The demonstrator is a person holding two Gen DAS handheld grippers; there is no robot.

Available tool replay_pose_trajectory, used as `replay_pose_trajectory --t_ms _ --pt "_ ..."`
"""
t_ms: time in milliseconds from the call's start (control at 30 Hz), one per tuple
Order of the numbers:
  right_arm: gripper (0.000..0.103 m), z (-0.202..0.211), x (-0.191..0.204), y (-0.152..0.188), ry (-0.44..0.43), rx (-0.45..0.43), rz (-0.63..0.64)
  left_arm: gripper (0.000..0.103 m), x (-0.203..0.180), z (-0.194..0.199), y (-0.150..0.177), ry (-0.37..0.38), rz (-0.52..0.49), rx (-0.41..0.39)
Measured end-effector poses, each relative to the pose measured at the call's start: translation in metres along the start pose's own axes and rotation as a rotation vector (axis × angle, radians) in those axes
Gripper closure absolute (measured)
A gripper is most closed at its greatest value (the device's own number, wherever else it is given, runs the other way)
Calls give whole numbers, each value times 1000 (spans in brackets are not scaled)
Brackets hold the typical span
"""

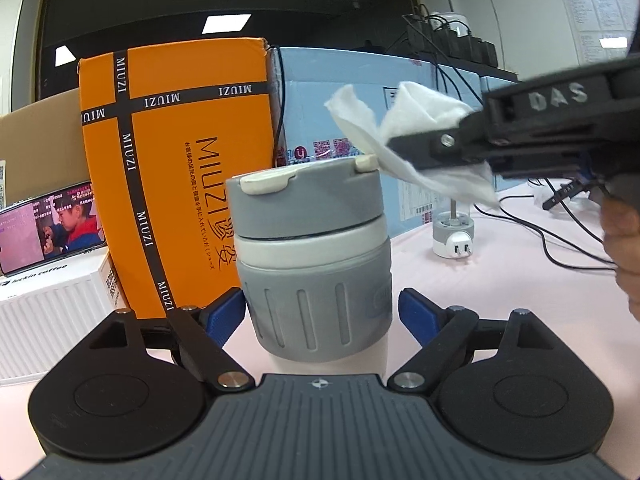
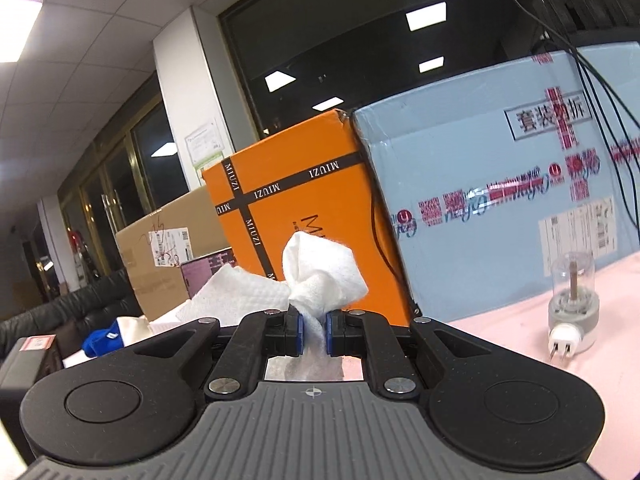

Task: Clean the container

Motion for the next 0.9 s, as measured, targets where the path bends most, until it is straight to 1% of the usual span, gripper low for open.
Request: replay_pose_trajectory --t_ms 100,200,333,467,533,633,667,767,867,900 --pt "94 2 -5 2 0 7 -20 20 3 -4 -3 4 25 0" --pt "94 2 -11 4 14 15 -33 21 3 -3 -1 11 13 -8" --pt "94 -4 -19 12 23 58 -50 21 9 -1 -3 30 17 -5" --pt "94 -14 -20 24 11 123 -64 21 6 1 -3 -6 -40 -7" --pt "94 -20 -20 31 8 162 -64 21 12 2 -2 -3 -14 -4" --pt "94 -29 -17 43 -1 229 -56 21 25 1 0 10 68 -3" --pt "94 -32 -15 46 1 250 -52 21 27 2 0 13 78 -3" --pt "94 -37 -15 54 12 294 -53 18 28 9 -6 -4 51 -37" --pt "94 -40 -20 58 13 322 -93 17 29 21 -15 -4 15 -76" --pt "94 -39 -21 58 9 326 -109 10 30 25 -19 3 5 -84"
Point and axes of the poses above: each gripper's, at about its wrist camera, not at the fingertips, and z roughly against the way its jaws point, x to its left, y to its underside, the point moved 2 cm from there along -z, roughly the way its jaws point
